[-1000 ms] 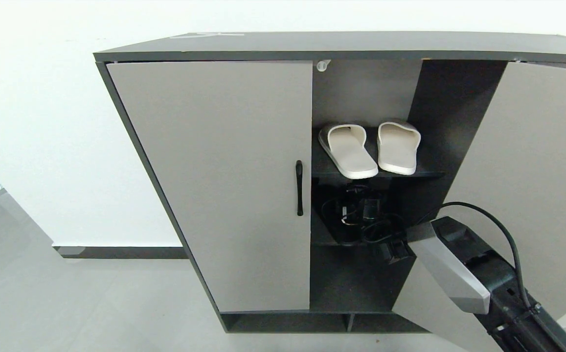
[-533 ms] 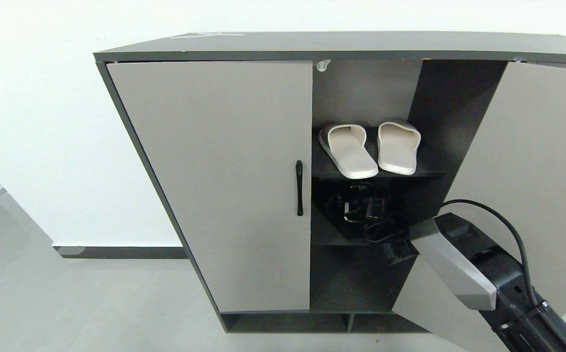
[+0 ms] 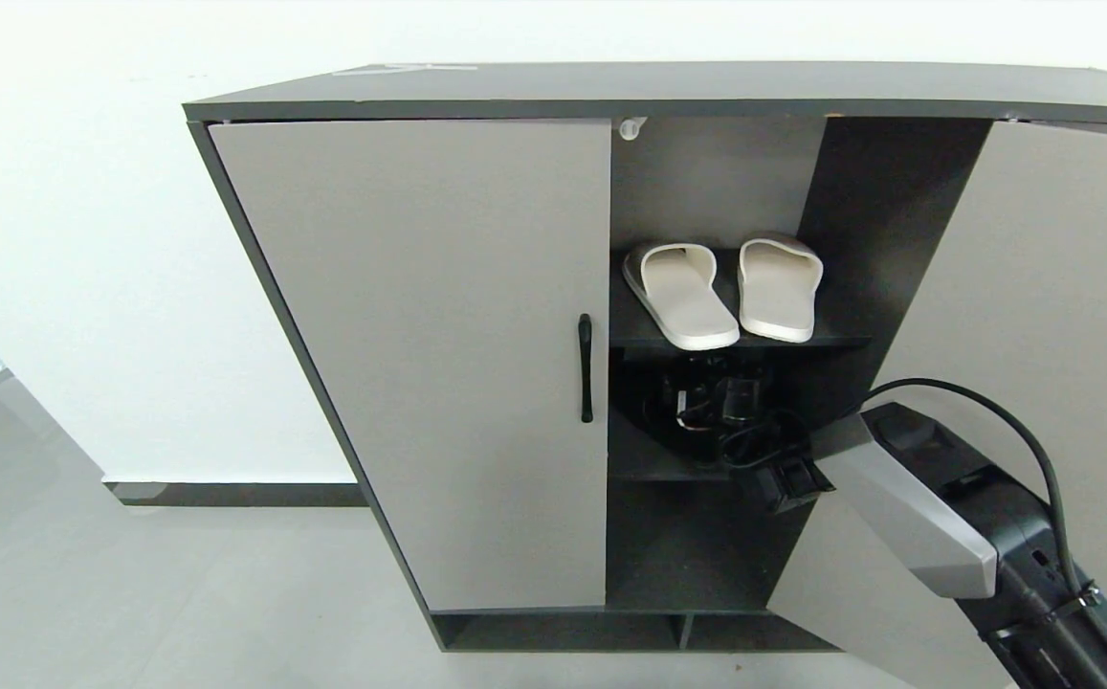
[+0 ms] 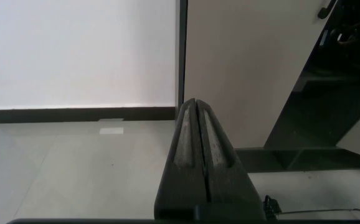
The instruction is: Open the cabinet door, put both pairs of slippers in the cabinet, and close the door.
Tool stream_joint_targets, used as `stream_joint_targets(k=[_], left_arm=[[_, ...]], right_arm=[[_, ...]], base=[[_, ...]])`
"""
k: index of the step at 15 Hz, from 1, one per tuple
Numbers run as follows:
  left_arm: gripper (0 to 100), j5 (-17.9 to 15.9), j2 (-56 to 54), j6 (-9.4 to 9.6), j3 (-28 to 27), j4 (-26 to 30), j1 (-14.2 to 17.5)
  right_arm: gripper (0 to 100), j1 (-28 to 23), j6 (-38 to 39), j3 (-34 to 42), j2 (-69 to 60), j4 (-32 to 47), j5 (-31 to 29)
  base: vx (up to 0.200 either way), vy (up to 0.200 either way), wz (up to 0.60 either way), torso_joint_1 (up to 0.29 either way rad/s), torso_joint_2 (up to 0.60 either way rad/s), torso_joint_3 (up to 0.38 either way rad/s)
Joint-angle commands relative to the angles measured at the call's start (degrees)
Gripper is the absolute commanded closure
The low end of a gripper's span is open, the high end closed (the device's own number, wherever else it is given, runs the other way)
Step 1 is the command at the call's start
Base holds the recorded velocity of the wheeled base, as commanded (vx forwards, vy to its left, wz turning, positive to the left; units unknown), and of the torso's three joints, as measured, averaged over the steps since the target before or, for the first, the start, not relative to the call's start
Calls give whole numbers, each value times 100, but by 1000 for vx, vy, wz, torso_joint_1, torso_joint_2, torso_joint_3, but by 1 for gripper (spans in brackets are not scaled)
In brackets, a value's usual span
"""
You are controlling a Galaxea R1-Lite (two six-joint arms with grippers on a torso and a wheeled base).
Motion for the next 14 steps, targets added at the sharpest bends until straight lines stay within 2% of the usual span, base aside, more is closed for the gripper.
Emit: stream_joint_targets(k=[1, 10, 14], left_arm=[[100, -2, -1, -2, 1, -1, 1], [100, -2, -1, -2, 1, -1, 1], [100, -2, -1, -2, 1, -1, 1]], right_arm=[[0, 2, 4, 110, 25, -26, 0], [0, 2, 4, 400, 95, -202, 8], [0, -7, -13, 1226, -142, -791, 17]], base=[[0, 0, 0, 0, 0, 0], [0, 0, 0, 0, 0, 0], [0, 0, 0, 0, 0, 0]])
